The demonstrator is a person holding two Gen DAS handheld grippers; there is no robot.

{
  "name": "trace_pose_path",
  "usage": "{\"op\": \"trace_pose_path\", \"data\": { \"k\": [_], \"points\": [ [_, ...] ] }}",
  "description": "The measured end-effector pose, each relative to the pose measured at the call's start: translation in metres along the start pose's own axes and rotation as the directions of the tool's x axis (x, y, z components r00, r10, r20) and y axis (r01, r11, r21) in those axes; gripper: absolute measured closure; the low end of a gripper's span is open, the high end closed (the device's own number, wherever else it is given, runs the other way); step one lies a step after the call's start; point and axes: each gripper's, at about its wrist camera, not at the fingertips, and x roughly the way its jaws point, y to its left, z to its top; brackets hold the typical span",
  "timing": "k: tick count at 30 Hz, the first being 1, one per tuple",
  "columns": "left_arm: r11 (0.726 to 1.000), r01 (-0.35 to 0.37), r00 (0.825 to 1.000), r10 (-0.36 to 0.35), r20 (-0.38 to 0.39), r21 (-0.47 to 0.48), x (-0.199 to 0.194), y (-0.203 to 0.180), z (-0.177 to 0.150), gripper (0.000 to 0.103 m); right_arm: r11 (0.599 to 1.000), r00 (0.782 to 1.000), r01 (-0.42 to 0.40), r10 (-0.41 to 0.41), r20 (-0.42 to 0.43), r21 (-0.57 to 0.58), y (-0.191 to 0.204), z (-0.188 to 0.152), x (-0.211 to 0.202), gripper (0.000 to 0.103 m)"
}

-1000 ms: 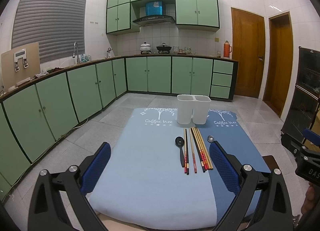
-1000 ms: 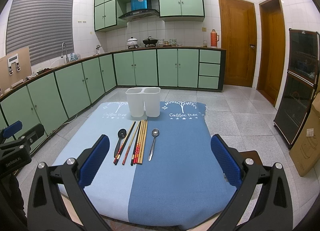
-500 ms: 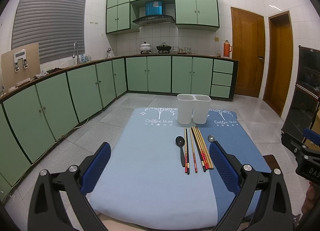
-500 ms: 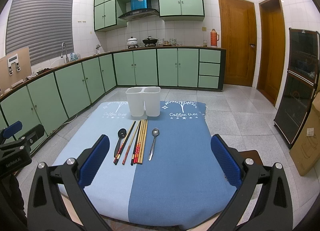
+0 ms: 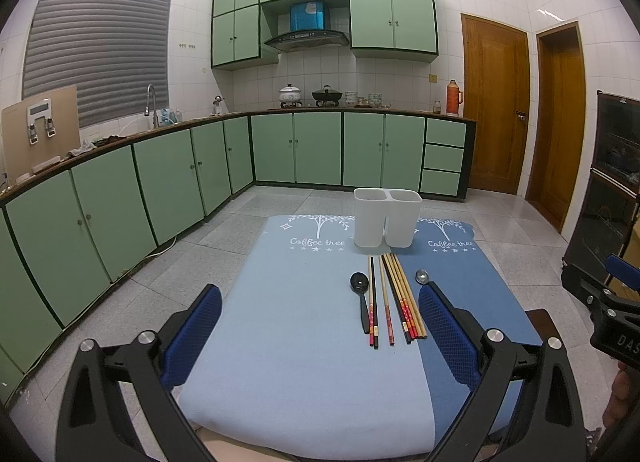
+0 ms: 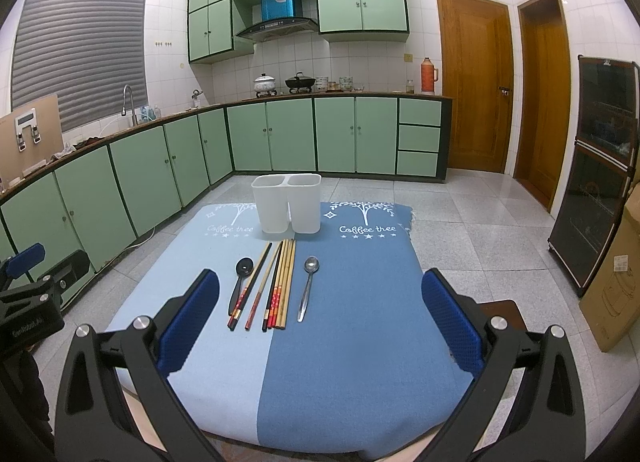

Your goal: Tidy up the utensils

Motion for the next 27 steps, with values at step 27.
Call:
{"op": "trace_pose_path", "data": {
  "k": [27],
  "points": [
    [1.0,-0.003,0.998,0.005,-0.058,0.023,0.039,-0.007,0.003,0.006,1.0,0.998,0.009,-0.009,-0.061,-0.01,-0.001,0.003,0.038,0.005]
  ]
}}
